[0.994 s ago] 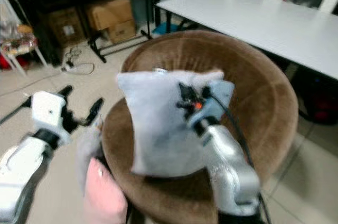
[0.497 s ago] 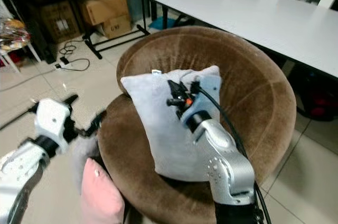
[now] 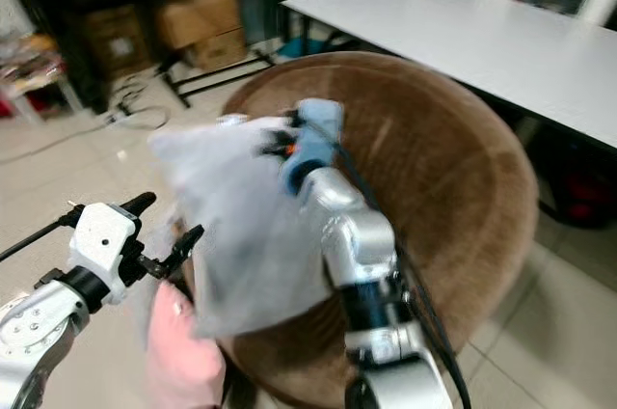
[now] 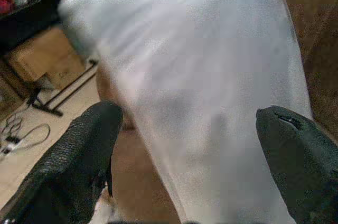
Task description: Move the pillow to the sofa from floor
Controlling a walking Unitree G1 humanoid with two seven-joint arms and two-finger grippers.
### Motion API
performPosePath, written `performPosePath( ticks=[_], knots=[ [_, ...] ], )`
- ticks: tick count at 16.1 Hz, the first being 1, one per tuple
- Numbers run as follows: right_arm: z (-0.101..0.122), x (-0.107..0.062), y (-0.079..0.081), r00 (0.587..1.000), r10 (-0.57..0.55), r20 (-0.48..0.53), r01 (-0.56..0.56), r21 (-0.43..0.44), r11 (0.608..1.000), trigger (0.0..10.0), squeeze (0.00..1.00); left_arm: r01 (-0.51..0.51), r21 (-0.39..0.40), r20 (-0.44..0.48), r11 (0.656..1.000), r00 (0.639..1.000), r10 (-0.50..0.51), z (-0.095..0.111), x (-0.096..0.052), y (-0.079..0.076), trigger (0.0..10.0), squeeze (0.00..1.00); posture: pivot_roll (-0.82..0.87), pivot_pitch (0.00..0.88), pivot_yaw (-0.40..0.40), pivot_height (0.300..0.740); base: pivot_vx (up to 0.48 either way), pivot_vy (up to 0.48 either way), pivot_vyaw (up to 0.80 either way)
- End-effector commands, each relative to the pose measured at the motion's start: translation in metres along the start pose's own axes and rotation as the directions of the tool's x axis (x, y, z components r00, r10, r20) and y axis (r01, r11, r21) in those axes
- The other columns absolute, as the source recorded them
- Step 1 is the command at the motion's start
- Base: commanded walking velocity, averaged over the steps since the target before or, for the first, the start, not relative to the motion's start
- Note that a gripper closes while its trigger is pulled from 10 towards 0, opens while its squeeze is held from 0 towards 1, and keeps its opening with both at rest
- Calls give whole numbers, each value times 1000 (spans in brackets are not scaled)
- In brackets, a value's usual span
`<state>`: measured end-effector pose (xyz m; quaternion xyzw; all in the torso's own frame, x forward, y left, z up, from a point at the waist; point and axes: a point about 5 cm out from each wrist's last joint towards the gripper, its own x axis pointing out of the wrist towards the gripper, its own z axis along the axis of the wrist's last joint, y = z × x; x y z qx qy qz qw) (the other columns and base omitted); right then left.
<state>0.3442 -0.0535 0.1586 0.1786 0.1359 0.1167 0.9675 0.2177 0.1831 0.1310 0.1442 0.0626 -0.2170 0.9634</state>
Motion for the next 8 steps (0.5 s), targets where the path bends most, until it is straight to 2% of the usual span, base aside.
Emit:
performPosePath(
  ticks=[1,2,4,5,6,8],
  knots=[
    [14,12,5,992,-117,39,112,118,987,10000,0,17,6,-7,1000,1000,-17,1,-1,-2,10000,0,50,0,-7,740,0,0,0],
    [14,15,-3,983,-181,26,176,137,975,10000,0,18,6,-9,1000,1000,-18,1,-2,-2,10000,0,52,0,-9,740,0,0,0],
    [14,21,-36,918,-397,-16,392,196,899,10000,0,28,6,-21,1000,999,-28,-1,-6,-4,10000,0,59,0,-14,740,0,0,0],
    [14,21,-47,885,-465,-28,460,215,862,10000,0,32,6,-23,999,999,-32,-1,-6,-5,10000,0,60,0,-14,740,0,0,0],
    [16,21,-54,865,-502,-32,493,243,835,10000,0,33,5,-22,999,999,-33,0,-6,-5,10000,0,60,0,-15,740,0,0,0],
    [18,20,-68,803,-594,-51,578,311,755,10000,0,41,6,-25,999,999,-41,0,-6,-5,10000,0,55,0,-9,740,0,0,0]
  ],
)
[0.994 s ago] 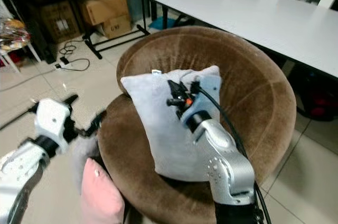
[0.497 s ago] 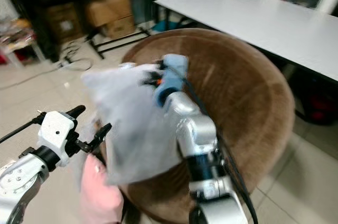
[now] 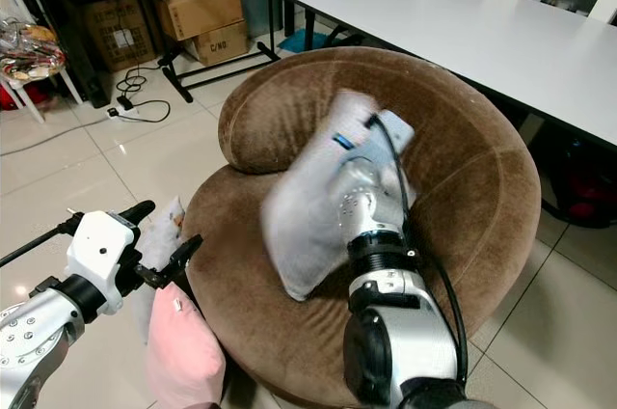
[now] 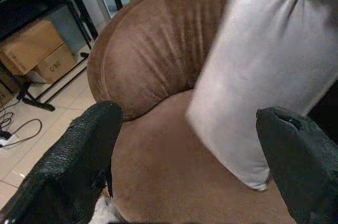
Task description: Move the pillow to the sofa from floor
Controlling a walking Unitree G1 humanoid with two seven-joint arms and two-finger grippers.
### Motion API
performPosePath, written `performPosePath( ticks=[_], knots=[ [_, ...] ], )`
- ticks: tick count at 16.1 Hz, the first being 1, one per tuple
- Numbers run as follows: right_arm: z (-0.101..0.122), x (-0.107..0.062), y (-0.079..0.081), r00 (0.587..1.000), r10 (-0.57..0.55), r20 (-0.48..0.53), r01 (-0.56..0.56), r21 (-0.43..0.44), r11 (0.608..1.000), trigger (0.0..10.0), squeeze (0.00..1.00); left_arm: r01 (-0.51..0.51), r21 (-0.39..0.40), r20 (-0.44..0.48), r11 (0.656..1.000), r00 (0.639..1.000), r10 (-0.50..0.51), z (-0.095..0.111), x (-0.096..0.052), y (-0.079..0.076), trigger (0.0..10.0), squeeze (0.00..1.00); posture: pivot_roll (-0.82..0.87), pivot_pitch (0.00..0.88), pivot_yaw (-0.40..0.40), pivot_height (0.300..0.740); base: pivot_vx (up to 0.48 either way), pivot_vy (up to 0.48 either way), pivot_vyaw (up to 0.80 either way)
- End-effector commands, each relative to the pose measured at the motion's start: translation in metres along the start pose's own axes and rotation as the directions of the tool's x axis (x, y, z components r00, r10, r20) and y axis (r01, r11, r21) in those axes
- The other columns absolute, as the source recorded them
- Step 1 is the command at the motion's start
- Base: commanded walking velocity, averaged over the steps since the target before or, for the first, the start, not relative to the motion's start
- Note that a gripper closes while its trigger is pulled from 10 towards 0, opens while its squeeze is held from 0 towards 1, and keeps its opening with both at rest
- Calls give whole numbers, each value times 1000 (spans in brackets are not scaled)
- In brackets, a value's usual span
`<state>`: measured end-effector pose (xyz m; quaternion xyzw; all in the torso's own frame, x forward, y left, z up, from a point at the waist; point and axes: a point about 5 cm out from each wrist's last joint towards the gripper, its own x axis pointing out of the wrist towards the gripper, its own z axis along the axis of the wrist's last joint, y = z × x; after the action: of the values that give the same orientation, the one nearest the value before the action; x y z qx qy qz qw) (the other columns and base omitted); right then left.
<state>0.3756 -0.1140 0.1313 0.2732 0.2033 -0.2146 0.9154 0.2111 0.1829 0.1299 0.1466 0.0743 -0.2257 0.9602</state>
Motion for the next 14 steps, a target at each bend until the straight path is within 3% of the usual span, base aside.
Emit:
performPosePath(
  ticks=[1,3,4,5,8,10,11,13,14],
  knots=[
    [10,1,2,999,-35,31,34,43,998,10000,0,25,6,-5,1000,1000,-25,1,0,-2,10000,0,54,0,-8,740,0,0,0],
    [-2,4,-4,996,-86,5,86,19,996,10000,0,33,9,-5,999,999,-33,1,2,-3,10000,0,52,0,-5,740,0,0,0],
    [-9,6,-8,995,-103,8,103,1,995,10000,165,38,13,-5,999,999,-38,2,3,-3,10000,0,53,0,-3,740,0,0,0],
    [-10,7,-9,995,-94,28,95,-15,995,10000,1000,40,15,-5,999,999,-40,2,3,-3,10000,0,54,0,-3,740,0,0,0],
    [-4,6,6,997,71,35,-73,62,995,10000,1000,38,24,-4,999,999,-38,2,4,-1,10000,0,56,0,-5,740,0,0,0],
    [16,2,19,972,185,145,-186,-3,982,10000,1000,18,28,1,999,1000,-18,2,6,2,10000,0,56,0,-2,740,0,0,0],
    [24,0,21,955,226,192,-220,-50,974,10000,0,-4,13,11,1000,1000,4,2,7,3,10000,0,54,0,-2,740,0,0,0],
    [31,-7,21,907,328,264,-290,-172,941,10000,0,-79,-33,37,996,996,81,4,11,6,10000,0,47,0,-3,740,0,0,0],
    [29,-22,13,810,517,276,-419,-343,840,10000,0,-179,-101,54,979,981,185,3,15,8,10000,0,34,0,-2,740,0,0,0]
  ],
)
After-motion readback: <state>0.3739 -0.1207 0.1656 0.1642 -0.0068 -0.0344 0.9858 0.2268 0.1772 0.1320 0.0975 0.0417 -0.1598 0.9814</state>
